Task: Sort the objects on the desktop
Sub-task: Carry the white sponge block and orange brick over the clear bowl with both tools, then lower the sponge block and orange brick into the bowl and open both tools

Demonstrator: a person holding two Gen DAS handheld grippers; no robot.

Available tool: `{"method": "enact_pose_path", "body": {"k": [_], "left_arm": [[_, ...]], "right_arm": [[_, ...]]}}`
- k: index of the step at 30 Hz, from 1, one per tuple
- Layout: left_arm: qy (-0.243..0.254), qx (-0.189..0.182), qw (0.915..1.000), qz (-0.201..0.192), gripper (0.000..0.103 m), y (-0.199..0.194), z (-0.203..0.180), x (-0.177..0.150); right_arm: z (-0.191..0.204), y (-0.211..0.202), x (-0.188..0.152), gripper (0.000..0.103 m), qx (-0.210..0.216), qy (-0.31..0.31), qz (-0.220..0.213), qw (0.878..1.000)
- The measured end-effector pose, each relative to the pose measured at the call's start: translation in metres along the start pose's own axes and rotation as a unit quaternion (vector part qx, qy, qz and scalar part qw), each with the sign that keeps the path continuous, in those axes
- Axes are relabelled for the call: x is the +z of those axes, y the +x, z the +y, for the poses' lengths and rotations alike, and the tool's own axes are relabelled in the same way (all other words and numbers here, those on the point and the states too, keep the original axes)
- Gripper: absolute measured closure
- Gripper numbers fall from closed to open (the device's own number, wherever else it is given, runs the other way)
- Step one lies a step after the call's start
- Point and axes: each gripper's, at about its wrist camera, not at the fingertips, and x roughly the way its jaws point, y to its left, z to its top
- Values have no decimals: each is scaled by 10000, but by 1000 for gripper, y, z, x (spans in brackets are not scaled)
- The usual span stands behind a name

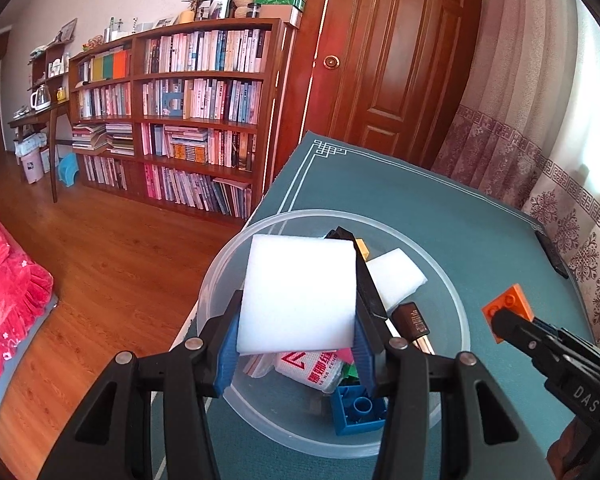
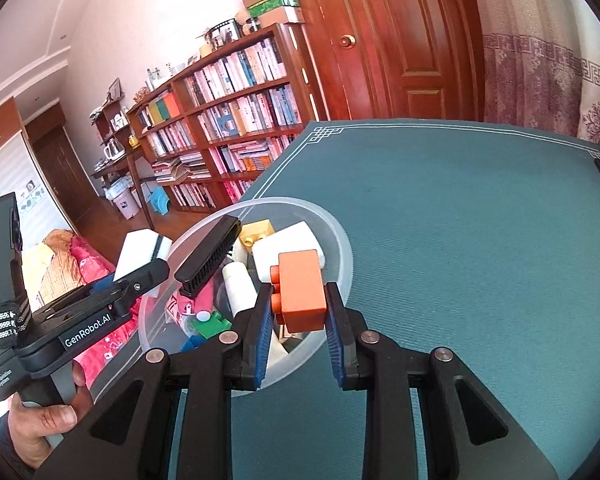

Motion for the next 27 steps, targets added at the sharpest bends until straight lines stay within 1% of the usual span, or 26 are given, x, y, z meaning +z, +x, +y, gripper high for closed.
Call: {"method": "enact_pose_path", "body": {"k": [7, 11, 27], "left_arm": [[-20, -53, 9999, 95, 51, 12, 2, 2], [-8, -72, 9998, 158, 51, 19, 1, 1], [-39, -121, 9997, 213, 51, 27, 3, 4]], "right_arm": [[9, 31, 4, 76, 100, -95, 200, 9997], [11, 42, 3, 76, 34, -140, 264, 9995], [17, 60, -1, 76, 26, -286, 394, 9988]]}}
